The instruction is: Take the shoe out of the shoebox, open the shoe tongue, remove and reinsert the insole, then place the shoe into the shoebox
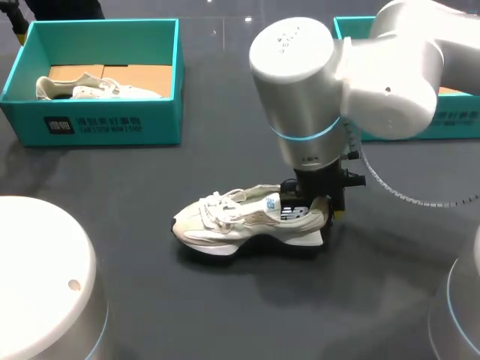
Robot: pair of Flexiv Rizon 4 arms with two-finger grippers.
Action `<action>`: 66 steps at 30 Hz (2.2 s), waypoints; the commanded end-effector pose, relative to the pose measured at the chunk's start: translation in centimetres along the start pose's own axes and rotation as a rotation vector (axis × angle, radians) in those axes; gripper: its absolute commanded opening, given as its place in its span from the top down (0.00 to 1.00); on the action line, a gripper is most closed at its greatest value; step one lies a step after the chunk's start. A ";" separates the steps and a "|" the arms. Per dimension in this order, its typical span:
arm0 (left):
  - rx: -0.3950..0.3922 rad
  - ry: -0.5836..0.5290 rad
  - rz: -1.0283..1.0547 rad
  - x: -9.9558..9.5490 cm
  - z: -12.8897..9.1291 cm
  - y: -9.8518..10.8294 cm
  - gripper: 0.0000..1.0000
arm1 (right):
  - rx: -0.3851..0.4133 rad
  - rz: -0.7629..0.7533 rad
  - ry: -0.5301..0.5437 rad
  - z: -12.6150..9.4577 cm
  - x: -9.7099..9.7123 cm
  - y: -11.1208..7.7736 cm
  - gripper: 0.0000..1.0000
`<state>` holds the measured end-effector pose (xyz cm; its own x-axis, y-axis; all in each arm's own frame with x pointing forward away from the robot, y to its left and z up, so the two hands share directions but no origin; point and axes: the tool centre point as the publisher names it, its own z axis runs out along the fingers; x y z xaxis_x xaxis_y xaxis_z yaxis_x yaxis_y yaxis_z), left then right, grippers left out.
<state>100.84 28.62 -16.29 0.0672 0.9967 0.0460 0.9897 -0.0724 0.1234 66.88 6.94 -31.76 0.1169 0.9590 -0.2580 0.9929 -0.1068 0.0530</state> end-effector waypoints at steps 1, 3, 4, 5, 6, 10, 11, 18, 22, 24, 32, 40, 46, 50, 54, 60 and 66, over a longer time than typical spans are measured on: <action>-0.001 0.001 0.001 0.0 -0.1 -0.1 0.00 | 0.014 0.002 0.007 1.5 1.0 0.2 1.00; -0.001 0.001 0.001 0.0 -0.1 -0.1 0.00 | 0.017 0.006 0.016 2.1 1.3 0.1 1.00; -0.001 0.001 0.001 0.0 -0.1 -0.1 0.00 | 0.022 0.003 0.023 2.4 1.6 0.1 1.00; -0.001 0.001 0.001 0.0 -0.1 -0.1 0.00 | 0.024 0.003 0.022 2.7 1.8 0.1 1.00; -0.001 0.001 0.001 0.0 -0.1 -0.1 0.00 | 0.025 0.004 0.022 2.9 2.0 0.0 1.00; -0.001 0.001 0.001 0.0 -0.1 -0.1 0.00 | 0.028 -0.007 0.037 3.5 2.4 -0.1 1.00; -0.001 0.001 0.001 0.0 -0.1 -0.1 0.00 | 0.028 -0.008 0.036 3.6 2.5 -0.2 1.00; -0.001 0.001 0.001 0.0 -0.1 -0.1 0.00 | 0.037 -0.013 0.041 4.2 3.0 -0.9 1.00; -0.001 0.001 0.001 0.0 -0.1 -0.1 0.00 | 0.043 -0.017 0.041 4.7 3.3 -1.3 1.00; -0.001 0.001 0.001 0.0 -0.1 -0.1 0.00 | 0.046 -0.017 0.044 4.9 3.4 -1.4 1.00; -0.001 0.001 0.001 0.0 -0.1 -0.1 0.00 | 0.058 -0.018 0.064 6.1 4.3 -1.8 1.00; -0.001 0.001 0.001 0.0 -0.1 -0.1 0.00 | 0.071 -0.040 0.084 6.8 4.8 -1.7 1.00; -0.001 0.001 0.001 0.0 -0.1 -0.1 0.00 | 0.078 -0.055 0.089 6.9 4.9 -1.6 0.85; -0.001 0.001 0.001 0.0 -0.1 -0.1 0.00 | 0.080 -0.063 0.095 6.7 4.9 -1.5 0.04; -0.001 0.001 0.001 0.0 -0.1 -0.1 0.00 | 0.085 -0.071 0.092 5.9 4.8 -1.5 0.00; -0.001 0.001 0.001 0.0 -0.1 -0.1 0.00 | 0.102 -0.078 0.113 2.7 4.0 -1.7 0.00; -0.001 0.001 0.001 0.0 -0.1 -0.1 0.00 | 0.094 -0.125 0.194 -1.8 2.7 -1.5 0.00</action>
<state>100.84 28.62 -16.29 0.0672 0.9967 0.0460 0.9897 -0.0724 0.1233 66.01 11.75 -33.84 0.0080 0.9924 -0.1228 0.9970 -0.0174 -0.0759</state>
